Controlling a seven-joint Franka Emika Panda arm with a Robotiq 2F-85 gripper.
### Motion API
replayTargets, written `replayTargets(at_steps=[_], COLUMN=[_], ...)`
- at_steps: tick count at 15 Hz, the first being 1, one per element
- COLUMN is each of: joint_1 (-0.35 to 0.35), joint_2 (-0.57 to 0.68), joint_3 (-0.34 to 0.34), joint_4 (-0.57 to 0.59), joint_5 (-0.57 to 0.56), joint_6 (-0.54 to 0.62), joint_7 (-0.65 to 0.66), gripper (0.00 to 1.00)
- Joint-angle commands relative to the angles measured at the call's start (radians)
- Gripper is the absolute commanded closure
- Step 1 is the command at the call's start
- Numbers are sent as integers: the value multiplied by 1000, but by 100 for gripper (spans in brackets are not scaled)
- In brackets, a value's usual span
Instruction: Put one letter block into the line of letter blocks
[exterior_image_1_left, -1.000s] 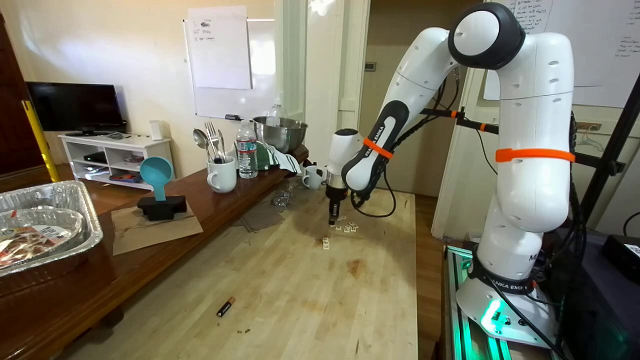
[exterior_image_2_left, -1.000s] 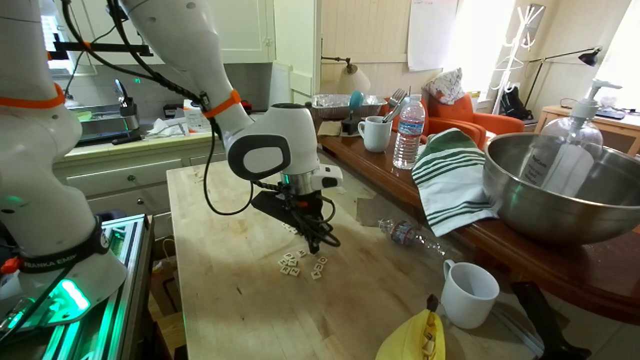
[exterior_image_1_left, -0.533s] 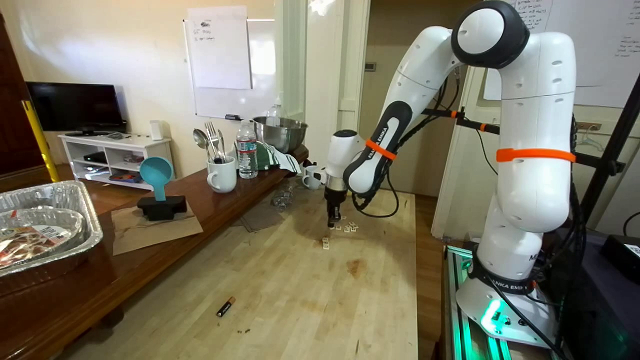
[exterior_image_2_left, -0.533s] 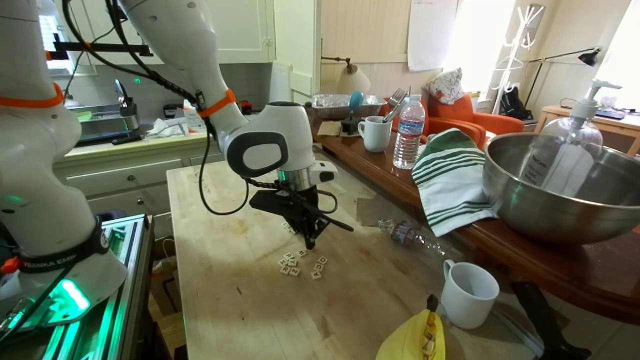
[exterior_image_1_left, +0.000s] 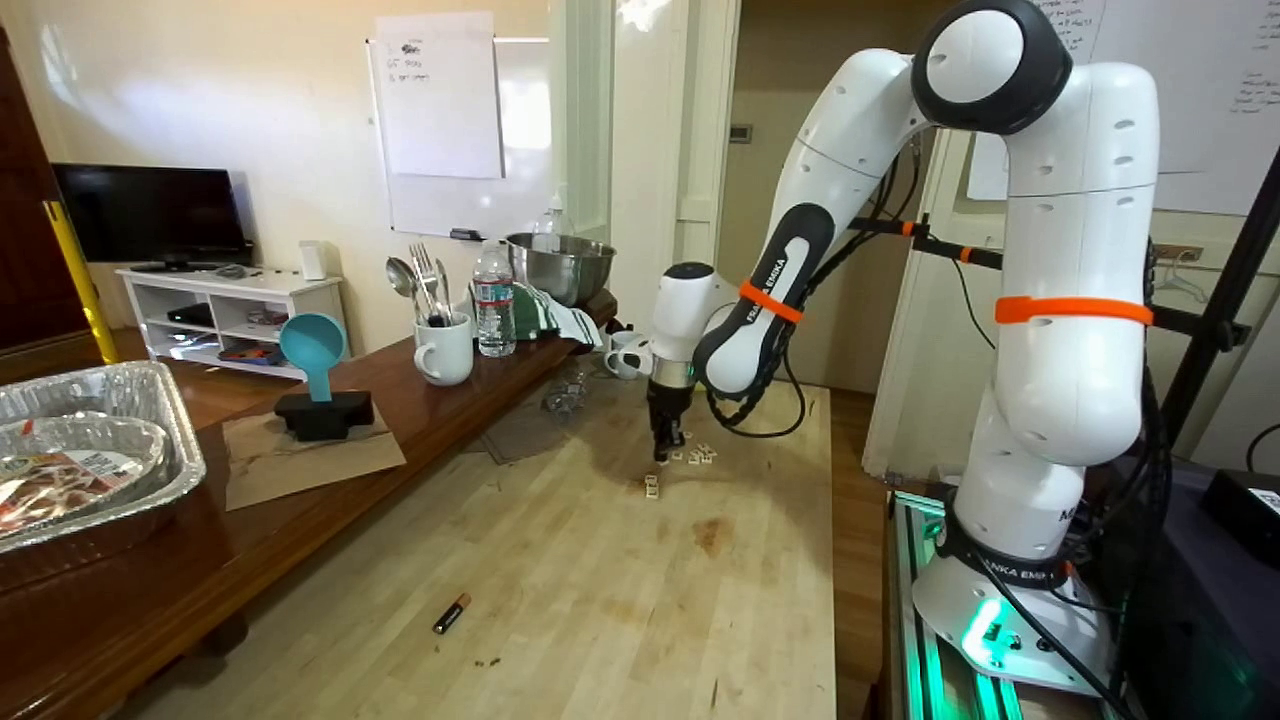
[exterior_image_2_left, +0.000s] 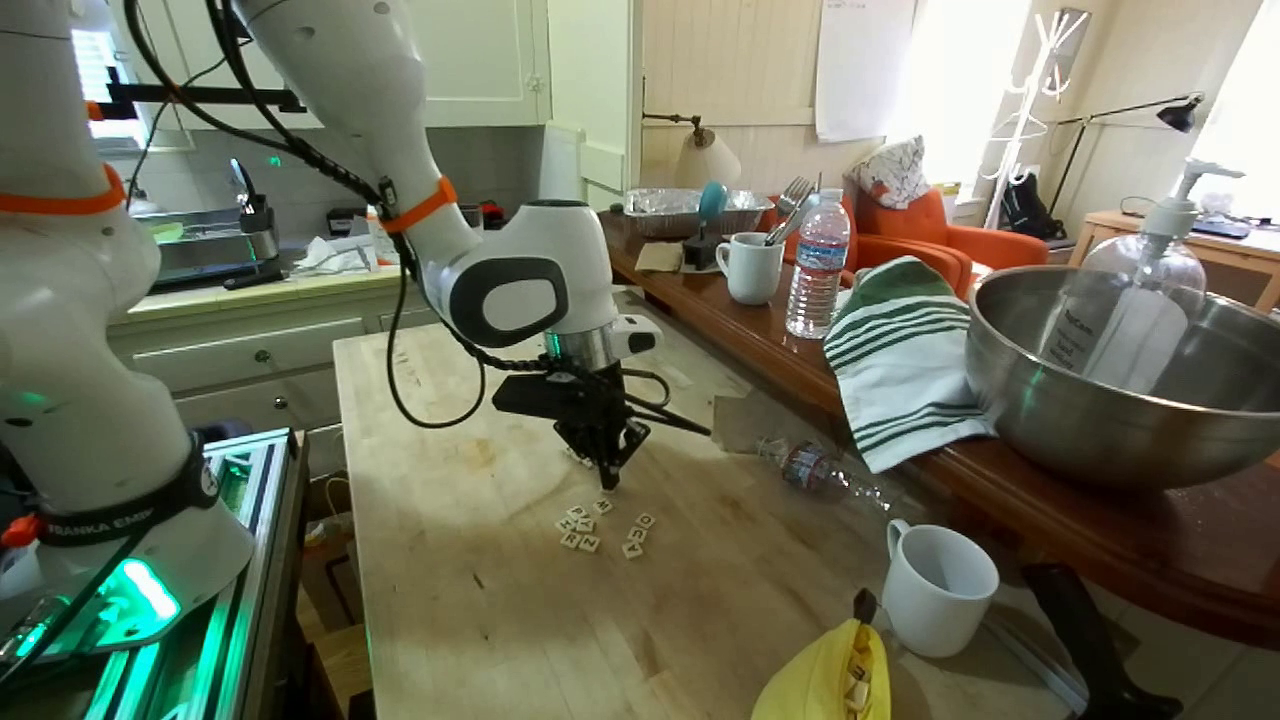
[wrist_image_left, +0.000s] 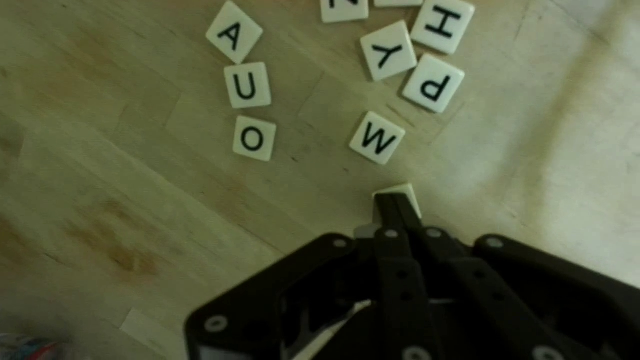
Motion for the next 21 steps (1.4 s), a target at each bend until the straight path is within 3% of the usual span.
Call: replayTargets(at_steps=[1,7,11,13,16,21], joint_1=[-4,2,29,29,29,31], joint_2=[-42,-88,-106,-109,-110,-92], joint_3=[30,34,-22,-23,-18,-6], joint_4=[-34,-42,-16,-8,-10,-18], joint_5=[58,113,40,57,114,258], joint_6=[-12,-14,-114,-172,-207,-159], joint_7=[-16,8,242,324,437,532], gripper=[100,100,100,100,100,100])
